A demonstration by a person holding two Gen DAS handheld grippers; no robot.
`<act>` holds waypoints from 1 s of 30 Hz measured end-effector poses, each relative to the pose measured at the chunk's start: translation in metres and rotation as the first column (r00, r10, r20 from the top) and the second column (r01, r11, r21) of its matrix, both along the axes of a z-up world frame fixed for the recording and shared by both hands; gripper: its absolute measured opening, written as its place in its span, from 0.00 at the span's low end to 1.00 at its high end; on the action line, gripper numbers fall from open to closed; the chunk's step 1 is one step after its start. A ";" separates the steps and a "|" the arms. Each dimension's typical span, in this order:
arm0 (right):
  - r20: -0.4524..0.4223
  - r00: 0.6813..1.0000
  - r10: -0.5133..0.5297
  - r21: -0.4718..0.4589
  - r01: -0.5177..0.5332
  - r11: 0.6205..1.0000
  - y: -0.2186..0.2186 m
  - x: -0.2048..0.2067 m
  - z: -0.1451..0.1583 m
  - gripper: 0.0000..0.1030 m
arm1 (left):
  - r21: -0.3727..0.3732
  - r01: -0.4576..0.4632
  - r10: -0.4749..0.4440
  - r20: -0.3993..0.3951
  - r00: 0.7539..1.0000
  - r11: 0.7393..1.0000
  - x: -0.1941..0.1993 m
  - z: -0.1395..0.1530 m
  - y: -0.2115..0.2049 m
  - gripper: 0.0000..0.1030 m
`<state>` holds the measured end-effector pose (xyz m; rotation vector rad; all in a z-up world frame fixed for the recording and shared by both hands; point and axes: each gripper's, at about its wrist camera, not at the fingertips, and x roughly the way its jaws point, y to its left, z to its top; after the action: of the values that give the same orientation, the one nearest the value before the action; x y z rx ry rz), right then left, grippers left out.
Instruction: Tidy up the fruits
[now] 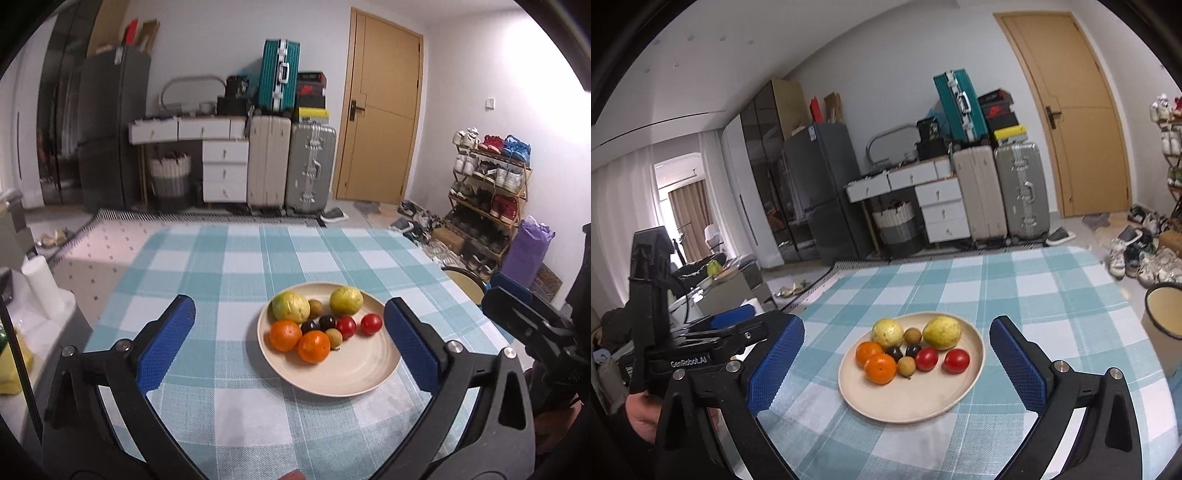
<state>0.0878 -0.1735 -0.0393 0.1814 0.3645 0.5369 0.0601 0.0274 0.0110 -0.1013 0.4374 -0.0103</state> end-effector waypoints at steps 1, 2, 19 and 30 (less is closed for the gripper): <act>0.012 1.000 -0.006 -0.005 0.006 1.000 0.000 -0.002 0.001 1.00 | 0.007 -0.003 0.003 0.012 1.000 1.000 -0.003 0.002 -0.001 0.99; 0.026 1.000 -0.013 -0.011 0.013 1.000 0.001 -0.004 0.003 1.00 | 0.017 -0.010 0.009 0.023 1.000 1.000 -0.006 0.003 -0.003 0.99; 0.197 0.979 -0.045 -0.063 0.058 0.996 0.003 -0.043 -0.010 1.00 | 0.070 -0.081 0.070 0.144 0.987 0.994 -0.032 -0.014 -0.006 0.99; 0.208 0.975 -0.079 -0.099 0.101 0.990 -0.006 -0.047 -0.023 1.00 | 0.080 -0.119 0.108 0.132 0.985 0.990 -0.024 -0.045 0.008 0.99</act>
<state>0.0413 -0.1799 -0.0623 0.0367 0.1843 0.4396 0.0361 0.0353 -0.0338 -0.0386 0.3030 0.1142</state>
